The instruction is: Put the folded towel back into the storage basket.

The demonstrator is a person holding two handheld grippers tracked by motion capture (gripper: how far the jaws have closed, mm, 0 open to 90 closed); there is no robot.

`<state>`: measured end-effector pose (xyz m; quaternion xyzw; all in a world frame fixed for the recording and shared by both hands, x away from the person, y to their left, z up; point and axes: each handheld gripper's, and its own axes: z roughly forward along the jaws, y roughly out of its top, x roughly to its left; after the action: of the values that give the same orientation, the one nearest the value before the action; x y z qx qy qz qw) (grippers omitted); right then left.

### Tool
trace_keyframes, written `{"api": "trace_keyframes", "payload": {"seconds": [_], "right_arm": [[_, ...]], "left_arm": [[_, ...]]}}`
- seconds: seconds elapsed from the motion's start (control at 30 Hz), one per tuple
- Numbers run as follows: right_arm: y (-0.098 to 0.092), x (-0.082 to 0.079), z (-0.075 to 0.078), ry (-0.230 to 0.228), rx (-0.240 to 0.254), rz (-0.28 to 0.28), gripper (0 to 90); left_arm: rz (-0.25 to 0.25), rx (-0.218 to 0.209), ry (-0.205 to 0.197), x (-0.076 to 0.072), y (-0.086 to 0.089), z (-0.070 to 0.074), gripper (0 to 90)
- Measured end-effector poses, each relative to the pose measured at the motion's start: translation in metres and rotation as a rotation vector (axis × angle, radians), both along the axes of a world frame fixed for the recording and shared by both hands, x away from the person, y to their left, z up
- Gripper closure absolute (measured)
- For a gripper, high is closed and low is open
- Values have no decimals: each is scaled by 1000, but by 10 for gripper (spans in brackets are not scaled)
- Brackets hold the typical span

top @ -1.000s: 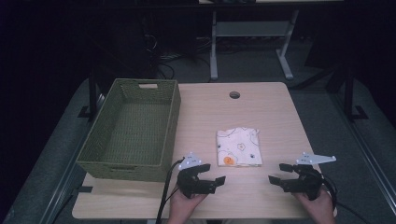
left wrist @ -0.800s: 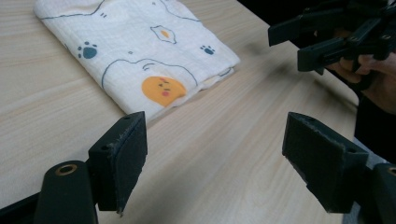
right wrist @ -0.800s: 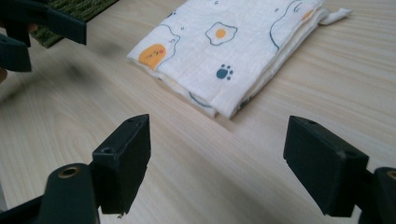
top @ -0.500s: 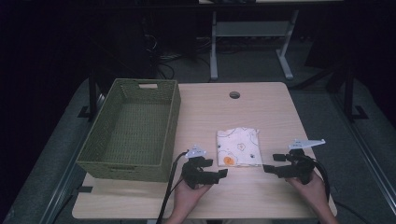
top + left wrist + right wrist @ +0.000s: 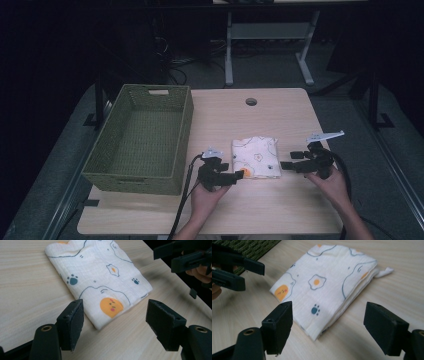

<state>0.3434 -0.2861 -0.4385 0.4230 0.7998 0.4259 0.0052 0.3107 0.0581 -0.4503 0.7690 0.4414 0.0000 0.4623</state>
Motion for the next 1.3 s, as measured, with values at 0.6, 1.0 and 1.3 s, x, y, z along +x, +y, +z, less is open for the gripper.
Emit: {"api": "trace_keyframes", "payload": {"seconds": [0.6, 1.0, 1.3], "right_arm": [[17, 54, 8, 17, -40, 5, 252], [31, 80, -7, 41, -89, -26, 283], [45, 93, -16, 33, -155, -52, 316]], "left_arm": [[29, 112, 70, 19, -19, -9, 353], [15, 140, 73, 21, -27, -14, 370], [28, 161, 55, 24, -24, -15, 527]]}}
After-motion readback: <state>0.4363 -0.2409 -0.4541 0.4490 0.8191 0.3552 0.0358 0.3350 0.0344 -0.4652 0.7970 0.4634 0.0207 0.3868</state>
